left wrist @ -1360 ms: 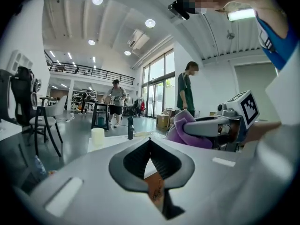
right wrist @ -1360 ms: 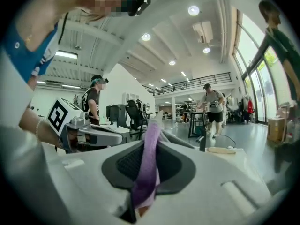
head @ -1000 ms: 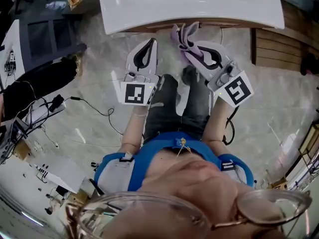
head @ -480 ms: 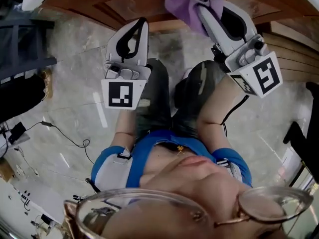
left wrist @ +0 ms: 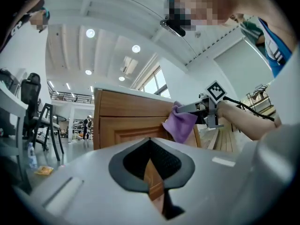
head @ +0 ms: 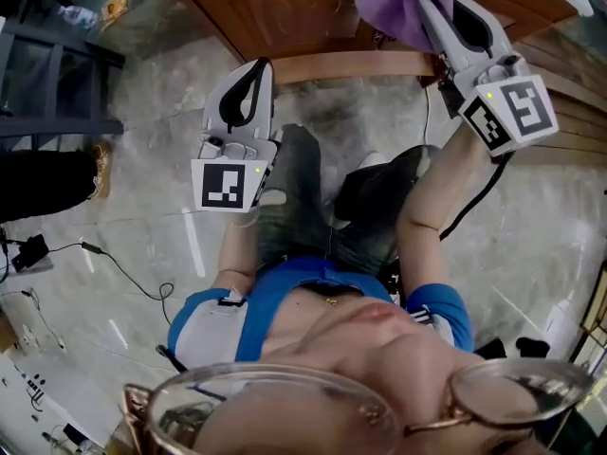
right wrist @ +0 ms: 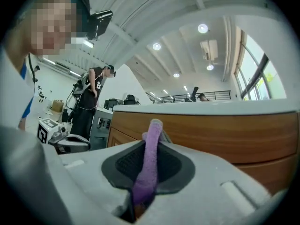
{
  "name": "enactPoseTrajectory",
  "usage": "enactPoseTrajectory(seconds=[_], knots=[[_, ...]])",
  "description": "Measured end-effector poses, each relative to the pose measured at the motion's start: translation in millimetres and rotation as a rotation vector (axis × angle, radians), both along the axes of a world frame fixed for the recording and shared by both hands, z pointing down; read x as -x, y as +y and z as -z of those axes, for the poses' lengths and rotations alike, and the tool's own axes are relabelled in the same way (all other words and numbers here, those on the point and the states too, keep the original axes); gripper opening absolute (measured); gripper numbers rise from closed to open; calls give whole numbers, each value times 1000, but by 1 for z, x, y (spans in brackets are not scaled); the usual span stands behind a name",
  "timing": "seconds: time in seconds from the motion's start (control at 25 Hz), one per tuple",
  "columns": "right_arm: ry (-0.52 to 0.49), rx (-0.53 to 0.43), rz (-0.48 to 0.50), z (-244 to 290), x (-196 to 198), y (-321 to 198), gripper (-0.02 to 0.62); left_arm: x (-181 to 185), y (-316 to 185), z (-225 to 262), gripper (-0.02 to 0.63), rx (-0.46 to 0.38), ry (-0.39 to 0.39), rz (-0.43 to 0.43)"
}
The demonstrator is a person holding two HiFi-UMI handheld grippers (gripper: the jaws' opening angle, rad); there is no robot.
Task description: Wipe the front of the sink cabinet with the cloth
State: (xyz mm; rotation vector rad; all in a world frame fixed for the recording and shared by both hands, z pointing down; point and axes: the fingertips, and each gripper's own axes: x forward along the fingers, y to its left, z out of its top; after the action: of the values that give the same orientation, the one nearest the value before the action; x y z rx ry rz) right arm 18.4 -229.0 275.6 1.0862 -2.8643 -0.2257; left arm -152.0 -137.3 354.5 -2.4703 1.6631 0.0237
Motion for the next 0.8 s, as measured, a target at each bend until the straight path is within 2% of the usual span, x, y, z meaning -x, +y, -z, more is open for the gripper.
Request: enactPoseTrajectory(seconds=[0.2,0.44,0.6,0.8], knots=[[12,-50,-58,-9,-6,-8,52,5,11,3,0,-17,21,30],[-26,-76,-50,-12,1,-11,52,21,22,-17,0,14,64,77],[-68,-58,-15,-16,13,-11,52,36,27,-28,0,34,69,114],[-67,-63,0,-16,27,-10,52,52,35,-43,0,64,96,148]])
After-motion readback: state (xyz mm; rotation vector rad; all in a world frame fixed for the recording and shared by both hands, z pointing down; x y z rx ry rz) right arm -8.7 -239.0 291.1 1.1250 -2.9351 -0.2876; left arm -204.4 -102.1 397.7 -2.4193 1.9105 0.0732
